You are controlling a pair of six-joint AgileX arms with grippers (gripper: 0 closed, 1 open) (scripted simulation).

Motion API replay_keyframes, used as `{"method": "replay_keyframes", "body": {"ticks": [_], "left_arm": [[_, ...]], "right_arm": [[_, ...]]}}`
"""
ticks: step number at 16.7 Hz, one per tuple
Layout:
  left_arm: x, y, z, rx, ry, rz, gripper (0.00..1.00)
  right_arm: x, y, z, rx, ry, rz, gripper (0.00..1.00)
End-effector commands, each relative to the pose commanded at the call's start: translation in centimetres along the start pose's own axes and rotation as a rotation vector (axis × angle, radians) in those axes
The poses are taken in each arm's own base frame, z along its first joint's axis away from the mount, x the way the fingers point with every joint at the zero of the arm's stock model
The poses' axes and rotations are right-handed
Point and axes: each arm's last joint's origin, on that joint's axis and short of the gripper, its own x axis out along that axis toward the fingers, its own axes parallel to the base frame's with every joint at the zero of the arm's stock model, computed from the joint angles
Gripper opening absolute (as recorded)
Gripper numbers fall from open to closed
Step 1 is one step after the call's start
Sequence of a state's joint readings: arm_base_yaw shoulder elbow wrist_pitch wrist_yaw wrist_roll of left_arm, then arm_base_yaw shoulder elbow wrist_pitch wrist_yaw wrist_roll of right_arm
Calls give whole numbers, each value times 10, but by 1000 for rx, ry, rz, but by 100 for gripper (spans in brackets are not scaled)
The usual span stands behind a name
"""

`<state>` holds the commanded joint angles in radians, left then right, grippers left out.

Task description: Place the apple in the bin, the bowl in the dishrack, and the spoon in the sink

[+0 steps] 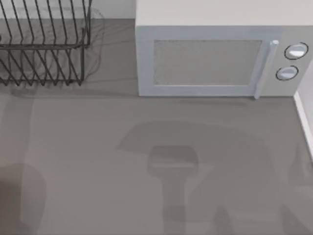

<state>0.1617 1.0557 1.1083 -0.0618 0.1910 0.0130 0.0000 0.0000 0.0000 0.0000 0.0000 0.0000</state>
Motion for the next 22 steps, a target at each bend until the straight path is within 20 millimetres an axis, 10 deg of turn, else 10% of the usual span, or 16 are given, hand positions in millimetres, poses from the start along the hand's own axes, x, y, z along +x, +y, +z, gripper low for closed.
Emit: {"method": "replay_keyframes", "body": {"ticks": [9, 14, 19, 22], "left_arm": [[133, 2, -123, 1, -47, 2, 0], [149, -6, -181, 2, -8, 1, 0], [150, -6, -183, 2, -7, 1, 0], [150, -6, -183, 2, -7, 1, 23]], "right_arm": [[0, 0, 0, 0, 0, 0, 100], [0, 0, 0, 0, 0, 0, 100], [0, 0, 0, 0, 0, 0, 100], [0, 0, 0, 0, 0, 0, 100]]}}
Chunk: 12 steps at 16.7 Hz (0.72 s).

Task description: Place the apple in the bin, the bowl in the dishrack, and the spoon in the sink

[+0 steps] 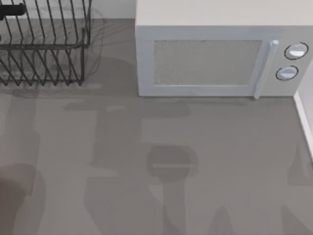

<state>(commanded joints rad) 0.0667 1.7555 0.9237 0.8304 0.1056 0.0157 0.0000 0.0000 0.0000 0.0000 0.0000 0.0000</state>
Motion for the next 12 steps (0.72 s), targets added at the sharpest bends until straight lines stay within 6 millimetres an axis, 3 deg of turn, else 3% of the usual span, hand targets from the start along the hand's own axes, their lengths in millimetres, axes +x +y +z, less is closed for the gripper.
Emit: {"method": "replay_keyframes", "body": {"ticks": [10, 12], "left_arm": [[0, 0, 0, 0, 0, 0, 98], [0, 0, 0, 0, 0, 0, 100]], "right_arm": [[0, 0, 0, 0, 0, 0, 100], [0, 0, 0, 0, 0, 0, 100]]}}
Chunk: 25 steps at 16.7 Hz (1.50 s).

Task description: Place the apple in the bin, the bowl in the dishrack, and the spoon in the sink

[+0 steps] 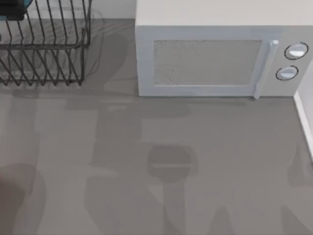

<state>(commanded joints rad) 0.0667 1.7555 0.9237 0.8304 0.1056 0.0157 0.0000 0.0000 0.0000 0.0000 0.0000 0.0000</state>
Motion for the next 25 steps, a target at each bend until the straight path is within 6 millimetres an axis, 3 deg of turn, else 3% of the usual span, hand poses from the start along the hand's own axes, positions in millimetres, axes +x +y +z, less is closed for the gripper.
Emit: {"method": "replay_keyframes", "body": {"ticks": [8, 12, 17, 22, 25], "left_arm": [[0, 1, 0, 0, 0, 2, 100], [-19, -3, 8, 6, 23, -2, 100], [-79, -12, 24, 2, 68, 1, 100], [-170, -23, 41, -12, 5, 4, 100], [-222, -28, 30, -17, -43, 6, 100]], "right_arm": [[0, 0, 0, 0, 0, 0, 100], [0, 0, 0, 0, 0, 0, 100], [0, 0, 0, 0, 0, 0, 100], [0, 0, 0, 0, 0, 0, 100], [0, 0, 0, 0, 0, 0, 100]]}}
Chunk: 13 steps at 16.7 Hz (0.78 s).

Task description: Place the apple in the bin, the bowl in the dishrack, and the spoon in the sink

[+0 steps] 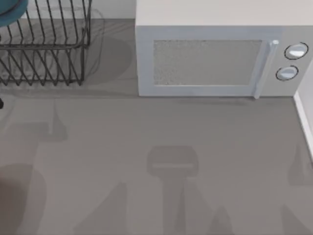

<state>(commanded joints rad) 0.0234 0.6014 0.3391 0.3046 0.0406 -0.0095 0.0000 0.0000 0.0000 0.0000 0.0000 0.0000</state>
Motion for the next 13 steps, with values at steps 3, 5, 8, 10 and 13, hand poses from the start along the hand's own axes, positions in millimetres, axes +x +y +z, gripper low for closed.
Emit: {"method": "replay_keyframes", "body": {"ticks": [3, 5, 8, 10, 13], "left_arm": [[-35, -2, -28, 2, -10, 4, 100], [-47, -3, -49, 7, 2, 7, 100], [-55, -3, -75, 14, 28, 12, 100], [-57, -3, -84, 17, 41, 14, 100], [-57, -3, -85, 18, 42, 14, 100]], "right_arm": [[0, 0, 0, 0, 0, 0, 100], [0, 0, 0, 0, 0, 0, 100], [0, 0, 0, 0, 0, 0, 100], [0, 0, 0, 0, 0, 0, 100], [0, 0, 0, 0, 0, 0, 100]]}}
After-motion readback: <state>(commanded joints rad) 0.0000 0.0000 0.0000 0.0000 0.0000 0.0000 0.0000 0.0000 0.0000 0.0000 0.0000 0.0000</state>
